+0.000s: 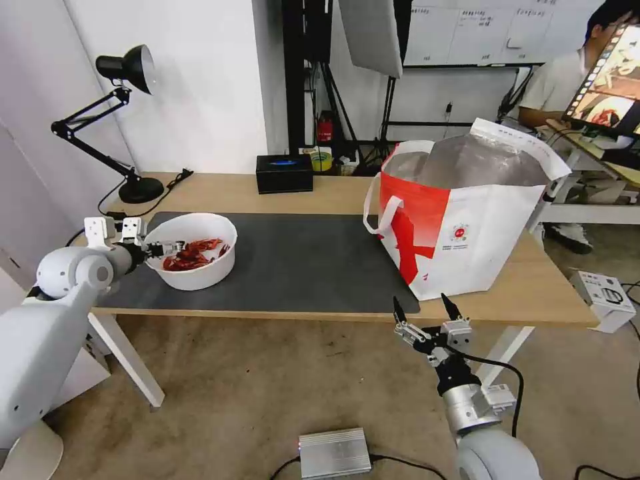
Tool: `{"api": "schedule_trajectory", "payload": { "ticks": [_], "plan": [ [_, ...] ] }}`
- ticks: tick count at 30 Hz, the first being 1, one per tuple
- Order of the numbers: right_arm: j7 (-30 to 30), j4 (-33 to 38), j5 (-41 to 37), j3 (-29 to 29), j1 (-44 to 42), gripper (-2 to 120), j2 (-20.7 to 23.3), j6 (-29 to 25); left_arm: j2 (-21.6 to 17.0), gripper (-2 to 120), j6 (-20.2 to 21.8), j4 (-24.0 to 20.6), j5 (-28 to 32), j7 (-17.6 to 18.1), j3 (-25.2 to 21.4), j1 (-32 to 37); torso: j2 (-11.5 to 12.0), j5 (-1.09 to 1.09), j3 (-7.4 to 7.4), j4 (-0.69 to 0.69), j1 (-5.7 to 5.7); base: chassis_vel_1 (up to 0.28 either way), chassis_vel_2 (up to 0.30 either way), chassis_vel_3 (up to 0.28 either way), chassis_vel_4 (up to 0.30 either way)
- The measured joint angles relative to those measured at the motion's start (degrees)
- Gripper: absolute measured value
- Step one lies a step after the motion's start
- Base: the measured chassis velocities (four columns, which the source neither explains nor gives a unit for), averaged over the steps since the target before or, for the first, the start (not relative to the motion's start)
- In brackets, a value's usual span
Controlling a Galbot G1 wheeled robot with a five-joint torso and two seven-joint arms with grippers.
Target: Pick up the trash from the table and place it into the takeout bag.
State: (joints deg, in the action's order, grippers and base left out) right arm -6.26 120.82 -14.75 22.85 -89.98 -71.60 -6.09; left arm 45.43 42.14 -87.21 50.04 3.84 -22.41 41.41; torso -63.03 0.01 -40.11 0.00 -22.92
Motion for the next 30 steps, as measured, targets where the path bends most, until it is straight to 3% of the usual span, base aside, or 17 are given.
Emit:
{"api": "schedule_trajectory", "payload": {
  "ticks": [3,4,6,9,17,27,30],
  "plan": [
    [0.0,0.0,0.0,0.0,0.0,100,0.0,0.0,0.1,93,-0.1,0.0,-0.2,-0.3,-0.3,0.2,0.0,0.0,0.0,0.0,0.0,0.0,0.0,0.0,0.0],
    [0.0,0.0,0.0,0.0,0.0,100,0.0,0.0,0.1,85,-0.1,0.0,-0.7,-1.0,-0.5,0.4,0.0,0.0,0.0,0.0,0.0,0.0,0.0,0.0,0.0],
    [0.0,0.0,0.0,0.0,0.0,100,0.0,0.0,0.1,82,-0.1,-0.1,-1.1,-1.5,-0.6,0.6,0.0,0.0,0.0,0.0,0.0,0.0,0.0,0.0,0.0],
    [0.0,0.0,0.0,0.0,0.0,100,0.0,0.0,0.1,67,-0.2,-0.2,-2.2,-2.3,-1.0,1.2,0.0,-0.01,0.0,0.0,0.0,0.0,0.0,0.0,0.0],
    [0.0,0.0,0.0,0.0,0.0,100,0.0,0.0,0.1,43,-0.4,-0.7,-2.3,-2.6,-1.7,2.0,0.0,-0.02,0.0,0.0,0.0,0.0,0.0,0.0,0.0],
    [0.0,0.0,0.0,0.0,0.0,100,0.0,0.0,0.5,2,-0.6,-3.0,-2.4,-2.6,-3.1,3.9,0.0,-0.01,0.0,0.0,0.0,0.0,0.0,0.0,0.0],
    [0.0,0.0,0.0,0.0,0.0,100,0.0,0.0,0.6,0,-0.6,-3.8,-2.4,-2.6,-3.5,4.6,0.0,0.0,0.0,0.0,0.0,0.0,0.0,0.0,0.0]
  ]
}}
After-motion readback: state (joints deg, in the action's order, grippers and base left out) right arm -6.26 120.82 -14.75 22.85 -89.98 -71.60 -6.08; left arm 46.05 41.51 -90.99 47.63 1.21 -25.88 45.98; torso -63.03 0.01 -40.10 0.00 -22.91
